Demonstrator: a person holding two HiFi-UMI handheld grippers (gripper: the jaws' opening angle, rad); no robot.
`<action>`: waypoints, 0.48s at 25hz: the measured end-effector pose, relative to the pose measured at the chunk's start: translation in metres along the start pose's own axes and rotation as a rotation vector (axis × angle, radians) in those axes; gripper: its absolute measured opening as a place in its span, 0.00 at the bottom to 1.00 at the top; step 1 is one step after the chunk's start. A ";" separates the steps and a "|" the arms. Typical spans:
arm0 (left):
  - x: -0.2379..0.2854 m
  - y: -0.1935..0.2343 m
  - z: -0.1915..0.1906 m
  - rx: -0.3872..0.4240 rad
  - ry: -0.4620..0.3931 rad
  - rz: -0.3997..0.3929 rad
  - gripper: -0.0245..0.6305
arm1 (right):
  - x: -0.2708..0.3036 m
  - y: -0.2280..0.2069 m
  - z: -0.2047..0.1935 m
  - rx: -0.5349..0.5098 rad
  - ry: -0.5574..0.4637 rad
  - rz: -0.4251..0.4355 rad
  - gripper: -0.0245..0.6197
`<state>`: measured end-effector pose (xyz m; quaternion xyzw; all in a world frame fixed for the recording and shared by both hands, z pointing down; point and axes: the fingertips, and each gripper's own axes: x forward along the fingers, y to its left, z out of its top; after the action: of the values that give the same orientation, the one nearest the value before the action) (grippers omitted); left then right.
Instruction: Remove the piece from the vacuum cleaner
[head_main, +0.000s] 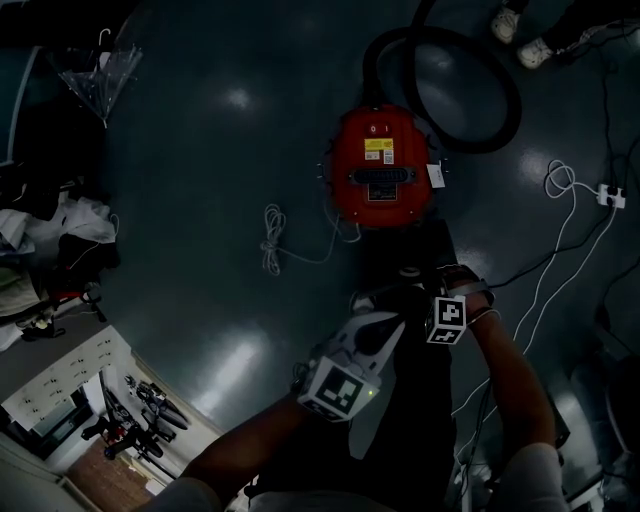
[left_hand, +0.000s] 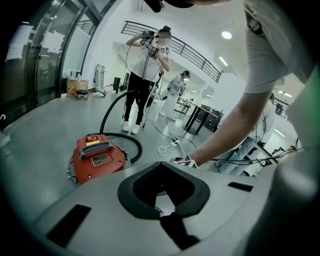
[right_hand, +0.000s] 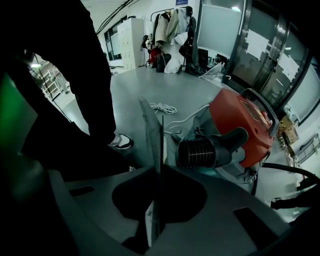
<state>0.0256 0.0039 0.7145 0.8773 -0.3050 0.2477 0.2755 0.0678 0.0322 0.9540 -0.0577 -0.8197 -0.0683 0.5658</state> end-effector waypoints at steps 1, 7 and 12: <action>-0.002 -0.001 0.000 0.002 -0.001 0.000 0.04 | -0.003 0.003 0.001 0.015 -0.004 -0.001 0.09; -0.037 -0.022 0.012 0.019 -0.019 -0.010 0.05 | -0.059 0.008 0.023 0.157 -0.031 -0.042 0.09; -0.099 -0.058 0.046 0.035 -0.049 -0.025 0.05 | -0.153 0.023 0.073 0.248 -0.066 -0.092 0.09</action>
<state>0.0083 0.0532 0.6021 0.8915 -0.2963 0.2280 0.2558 0.0584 0.0648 0.7868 0.0481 -0.8418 0.0097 0.5376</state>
